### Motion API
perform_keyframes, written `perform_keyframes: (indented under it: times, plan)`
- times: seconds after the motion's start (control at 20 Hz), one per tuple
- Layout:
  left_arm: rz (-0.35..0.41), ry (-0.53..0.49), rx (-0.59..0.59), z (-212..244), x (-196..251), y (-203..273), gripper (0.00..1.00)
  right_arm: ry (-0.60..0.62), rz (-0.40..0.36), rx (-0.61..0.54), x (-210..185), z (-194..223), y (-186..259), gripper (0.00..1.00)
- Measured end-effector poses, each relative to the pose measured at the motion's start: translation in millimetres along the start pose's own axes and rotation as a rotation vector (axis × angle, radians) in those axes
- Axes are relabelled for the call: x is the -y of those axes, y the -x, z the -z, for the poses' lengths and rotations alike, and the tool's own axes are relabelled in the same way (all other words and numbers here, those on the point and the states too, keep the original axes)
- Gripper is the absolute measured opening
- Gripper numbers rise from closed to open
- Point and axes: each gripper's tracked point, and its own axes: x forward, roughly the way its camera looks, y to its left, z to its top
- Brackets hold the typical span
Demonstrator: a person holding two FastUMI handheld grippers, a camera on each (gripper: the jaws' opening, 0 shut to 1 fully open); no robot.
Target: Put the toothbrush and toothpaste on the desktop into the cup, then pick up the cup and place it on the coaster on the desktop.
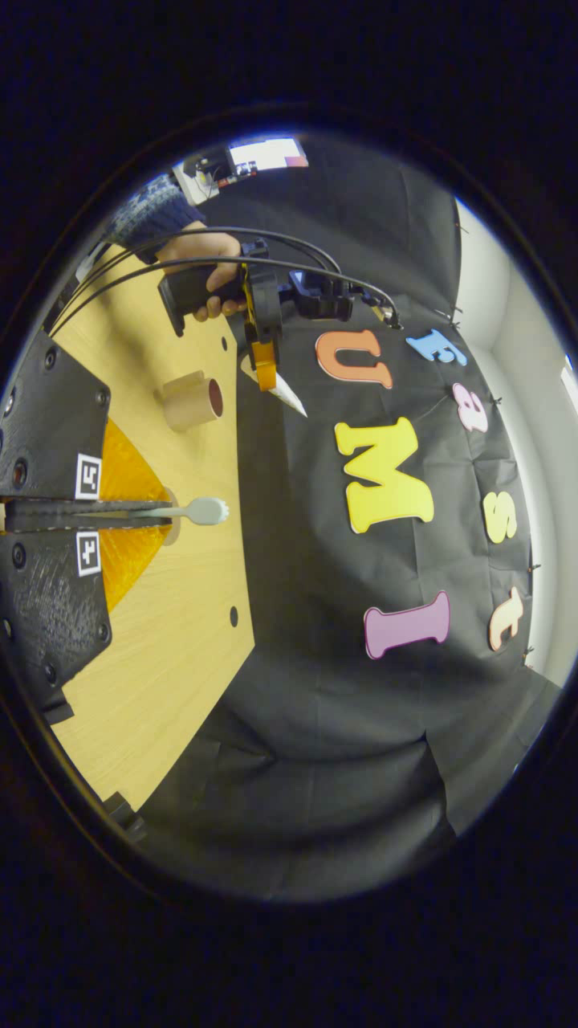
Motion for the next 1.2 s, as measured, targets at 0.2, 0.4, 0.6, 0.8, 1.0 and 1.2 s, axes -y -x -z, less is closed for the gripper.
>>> perform_keyframes:
  times: [0.2,0.4,0.6,0.8,1.0,1.2]
  plan:
    - [-0.002,0.012,0.040,4,-3,-21,0.43,-0.005,0.014,-0.006,15,3,-1,0.00]
    - [-0.019,0.032,0.039,11,-9,-25,0.45,-0.024,0.027,-0.019,24,8,-3,0.00]
    - [-0.015,0.027,0.035,15,-11,-27,0.39,-0.017,0.026,-0.027,23,10,-6,0.00]
    - [-0.006,0.012,-0.002,26,-11,-30,0.39,-0.009,0.023,-0.031,21,14,-6,0.00]
    - [0.022,-0.079,-0.098,42,-7,-34,0.41,-0.012,0.025,-0.039,21,16,-9,0.00]
    - [0.005,-0.216,-0.226,60,-16,-43,0.67,-0.009,0.022,-0.050,20,21,-9,0.00]
